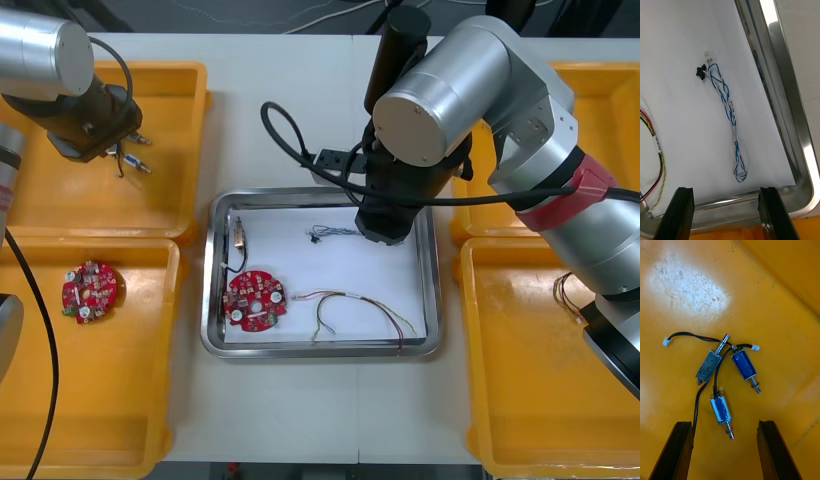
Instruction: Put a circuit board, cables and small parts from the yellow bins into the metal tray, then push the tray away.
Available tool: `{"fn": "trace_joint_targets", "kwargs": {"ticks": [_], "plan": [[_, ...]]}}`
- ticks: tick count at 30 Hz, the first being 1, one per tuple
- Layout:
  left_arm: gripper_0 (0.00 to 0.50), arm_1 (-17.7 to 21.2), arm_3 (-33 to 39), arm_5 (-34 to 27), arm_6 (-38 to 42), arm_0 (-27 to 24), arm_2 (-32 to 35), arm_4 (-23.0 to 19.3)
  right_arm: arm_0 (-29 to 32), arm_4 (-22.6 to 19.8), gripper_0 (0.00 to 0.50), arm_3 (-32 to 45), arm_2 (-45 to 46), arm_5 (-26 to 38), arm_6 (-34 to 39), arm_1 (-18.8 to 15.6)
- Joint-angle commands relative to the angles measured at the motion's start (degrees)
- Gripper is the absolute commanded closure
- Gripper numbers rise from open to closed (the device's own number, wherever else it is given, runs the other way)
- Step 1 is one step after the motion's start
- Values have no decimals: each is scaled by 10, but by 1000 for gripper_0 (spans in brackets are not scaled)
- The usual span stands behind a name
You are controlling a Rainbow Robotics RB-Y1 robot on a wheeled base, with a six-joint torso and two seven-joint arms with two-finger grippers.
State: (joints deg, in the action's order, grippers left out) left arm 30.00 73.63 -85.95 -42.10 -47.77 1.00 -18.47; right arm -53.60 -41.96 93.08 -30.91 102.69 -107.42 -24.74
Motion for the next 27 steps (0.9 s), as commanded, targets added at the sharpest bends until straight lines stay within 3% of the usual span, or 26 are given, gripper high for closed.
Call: {"fn": "trace_joint_targets", "kwargs": {"ticks": [1,9,27], "plan": [[0,-14,-25,39,17,-29,25,14,-8,-11,0,35,52,42,74,-12],[0,-20,-53,75,13,-29,25,15,-8,-16,0,64,104,73,214,-26],[0,-30,-64,75,19,-28,24,-3,-8,-81,0,74,175,73,528,-118]]}}
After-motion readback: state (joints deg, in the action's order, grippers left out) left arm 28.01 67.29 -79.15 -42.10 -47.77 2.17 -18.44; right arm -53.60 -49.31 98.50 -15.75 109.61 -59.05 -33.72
